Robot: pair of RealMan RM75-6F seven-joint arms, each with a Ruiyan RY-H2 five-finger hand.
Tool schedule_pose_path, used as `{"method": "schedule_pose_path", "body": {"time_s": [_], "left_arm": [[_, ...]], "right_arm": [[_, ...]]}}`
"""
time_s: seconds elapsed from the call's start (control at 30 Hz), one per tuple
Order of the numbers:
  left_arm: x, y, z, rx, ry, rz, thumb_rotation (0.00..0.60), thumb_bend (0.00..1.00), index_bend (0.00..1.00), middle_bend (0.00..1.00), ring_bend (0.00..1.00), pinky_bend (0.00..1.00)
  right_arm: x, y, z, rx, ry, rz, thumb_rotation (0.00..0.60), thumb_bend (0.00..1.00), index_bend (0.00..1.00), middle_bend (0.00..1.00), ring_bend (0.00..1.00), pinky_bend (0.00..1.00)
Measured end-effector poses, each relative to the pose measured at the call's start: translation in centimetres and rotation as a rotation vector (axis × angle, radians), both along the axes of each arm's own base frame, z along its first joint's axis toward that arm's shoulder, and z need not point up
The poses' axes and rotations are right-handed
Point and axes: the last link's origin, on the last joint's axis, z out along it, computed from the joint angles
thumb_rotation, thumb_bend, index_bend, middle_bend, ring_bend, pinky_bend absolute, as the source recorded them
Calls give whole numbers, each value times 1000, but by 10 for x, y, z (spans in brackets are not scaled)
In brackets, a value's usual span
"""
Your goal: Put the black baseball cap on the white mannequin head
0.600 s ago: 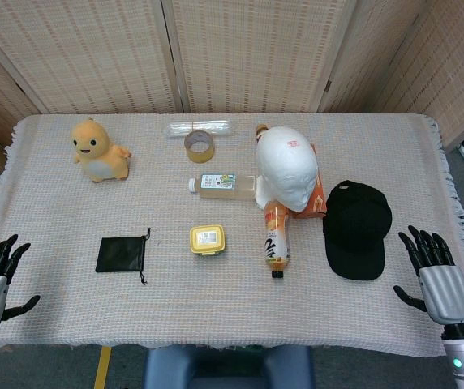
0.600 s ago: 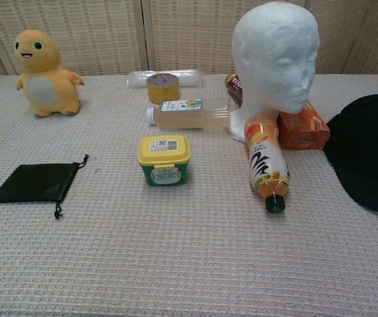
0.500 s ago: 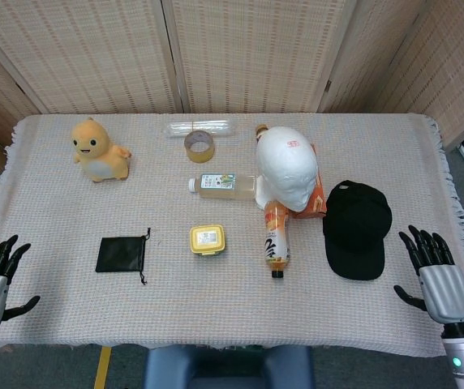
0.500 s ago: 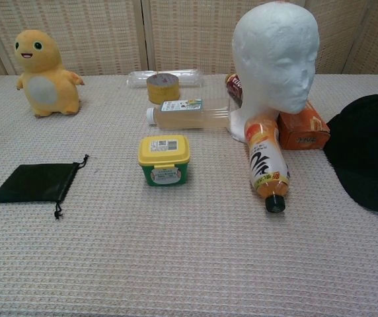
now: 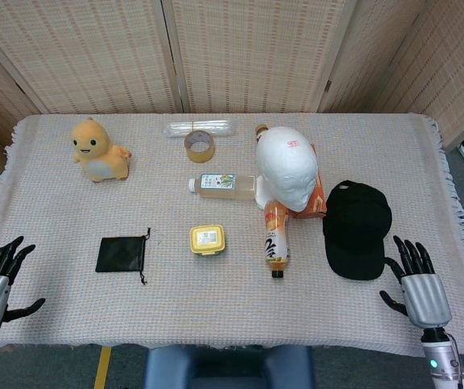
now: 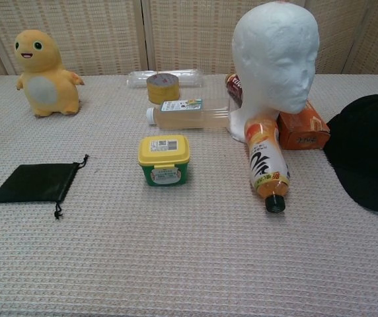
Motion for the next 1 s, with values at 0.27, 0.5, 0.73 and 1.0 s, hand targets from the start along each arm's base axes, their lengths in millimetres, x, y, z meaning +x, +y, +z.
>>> {"method": "schedule_pose_path", "body": {"time_s": [0.27,0.5,0.73,1.0], "left_arm": [[-3,2,14,-2,-94,8,600,189,145,0,0,117],[-3,3,21,-14,-135,-20,600,189,144,0,0,117],[-5,3,26,-15,-146,-20,600,189,144,0,0,117],[-3,0,27,-11,-137,-27,600,189,145,0,0,117]], "right_arm": [[-19,1,-45,-39,-77,18,600,168,414,0,0,0],[-19,-3,-77,-92,-157,35,600,231,423,0,0,0],[-18,-12,-89,-136,-174,25,600,241,425,0,0,0],[-22,-17,-95,-115,-165,2,600,242,425,0,0,0]]}}
